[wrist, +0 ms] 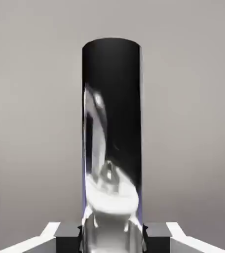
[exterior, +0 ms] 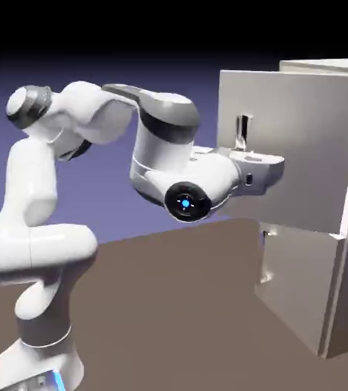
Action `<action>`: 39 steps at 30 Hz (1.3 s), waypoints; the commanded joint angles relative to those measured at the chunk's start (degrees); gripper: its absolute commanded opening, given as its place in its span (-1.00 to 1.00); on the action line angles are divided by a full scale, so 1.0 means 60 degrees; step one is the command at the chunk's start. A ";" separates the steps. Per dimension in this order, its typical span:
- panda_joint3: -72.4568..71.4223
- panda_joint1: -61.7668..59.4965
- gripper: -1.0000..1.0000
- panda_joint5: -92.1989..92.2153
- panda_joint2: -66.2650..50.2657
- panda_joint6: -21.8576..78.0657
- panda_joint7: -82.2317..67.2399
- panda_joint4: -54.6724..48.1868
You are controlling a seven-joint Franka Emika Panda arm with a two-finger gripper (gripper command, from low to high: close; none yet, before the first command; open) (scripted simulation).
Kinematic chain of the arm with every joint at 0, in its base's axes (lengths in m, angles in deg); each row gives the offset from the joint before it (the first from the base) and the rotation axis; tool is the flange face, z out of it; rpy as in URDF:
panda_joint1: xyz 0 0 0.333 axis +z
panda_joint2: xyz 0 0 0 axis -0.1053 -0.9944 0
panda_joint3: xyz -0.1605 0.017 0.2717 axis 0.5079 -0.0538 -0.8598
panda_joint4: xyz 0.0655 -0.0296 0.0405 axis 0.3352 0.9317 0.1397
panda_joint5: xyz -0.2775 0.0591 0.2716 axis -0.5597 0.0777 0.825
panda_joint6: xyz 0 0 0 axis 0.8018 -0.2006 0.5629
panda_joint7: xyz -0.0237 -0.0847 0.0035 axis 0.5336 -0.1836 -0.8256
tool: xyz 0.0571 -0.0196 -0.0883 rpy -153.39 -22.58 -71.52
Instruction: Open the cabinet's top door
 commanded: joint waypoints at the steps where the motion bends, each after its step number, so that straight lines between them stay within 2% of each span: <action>1: -0.0093 -0.0342 -1.00 -0.0383 0.0346 0.0356 -0.0264 -0.0264; 9: -0.1683 -0.2932 -1.00 -0.3384 0.3115 0.1997 -0.2130 -0.2769; 20: -0.5349 -0.6014 -1.00 -0.6253 0.6376 0.1607 -0.2804 -0.5328; 27: -0.7574 -0.8407 -1.00 -0.6419 0.6222 0.2196 -0.2961 -0.6026; 38: -1.0143 -1.2085 -1.00 -0.6020 0.4220 0.4694 -0.3626 -0.8251; 39: -1.0144 -1.2085 1.00 -0.6020 0.4220 0.4694 -0.3626 -0.8251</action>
